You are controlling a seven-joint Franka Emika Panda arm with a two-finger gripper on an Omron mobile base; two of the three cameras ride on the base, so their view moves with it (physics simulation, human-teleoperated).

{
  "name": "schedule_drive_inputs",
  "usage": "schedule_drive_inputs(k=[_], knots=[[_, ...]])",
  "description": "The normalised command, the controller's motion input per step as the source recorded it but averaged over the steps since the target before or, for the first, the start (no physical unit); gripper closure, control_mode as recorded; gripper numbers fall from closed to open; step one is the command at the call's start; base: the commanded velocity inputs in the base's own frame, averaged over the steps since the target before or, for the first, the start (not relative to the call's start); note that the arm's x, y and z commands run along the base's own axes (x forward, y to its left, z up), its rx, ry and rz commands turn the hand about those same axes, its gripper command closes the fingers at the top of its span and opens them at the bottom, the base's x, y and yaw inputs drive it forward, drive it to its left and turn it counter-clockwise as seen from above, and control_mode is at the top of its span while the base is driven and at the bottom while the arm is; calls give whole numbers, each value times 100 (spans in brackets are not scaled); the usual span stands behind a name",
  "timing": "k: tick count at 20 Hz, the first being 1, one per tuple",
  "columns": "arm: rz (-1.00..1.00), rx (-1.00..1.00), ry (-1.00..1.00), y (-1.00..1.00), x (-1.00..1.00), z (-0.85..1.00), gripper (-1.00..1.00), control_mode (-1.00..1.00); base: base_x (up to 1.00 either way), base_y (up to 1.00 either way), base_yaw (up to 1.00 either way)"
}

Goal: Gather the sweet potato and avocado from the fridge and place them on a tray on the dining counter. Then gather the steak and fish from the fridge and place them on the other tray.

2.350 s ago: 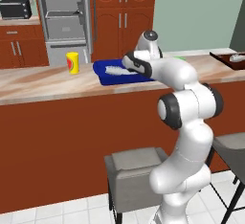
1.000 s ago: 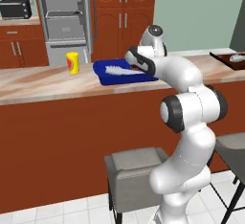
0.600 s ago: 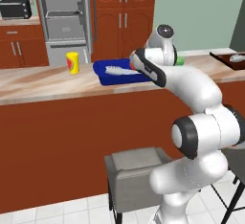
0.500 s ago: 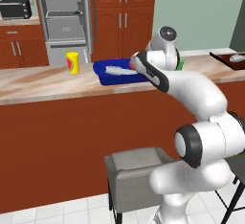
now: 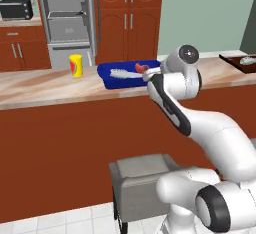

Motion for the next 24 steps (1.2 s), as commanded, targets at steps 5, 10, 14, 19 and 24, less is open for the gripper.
schedule_drive_inputs(k=[5,10,14,19,24], knots=[[-7,2,-9,6,-100,-12,-100,-100,0,0,0],[-2,1,-13,0,-100,-22,-100,-100,0,0,0],[0,0,-7,0,-100,-25,-100,-100,0,0,0],[-2,0,-3,4,-77,-14,-100,-100,0,0,0],[0,0,0,0,0,0,-100,-100,0,0,0]])
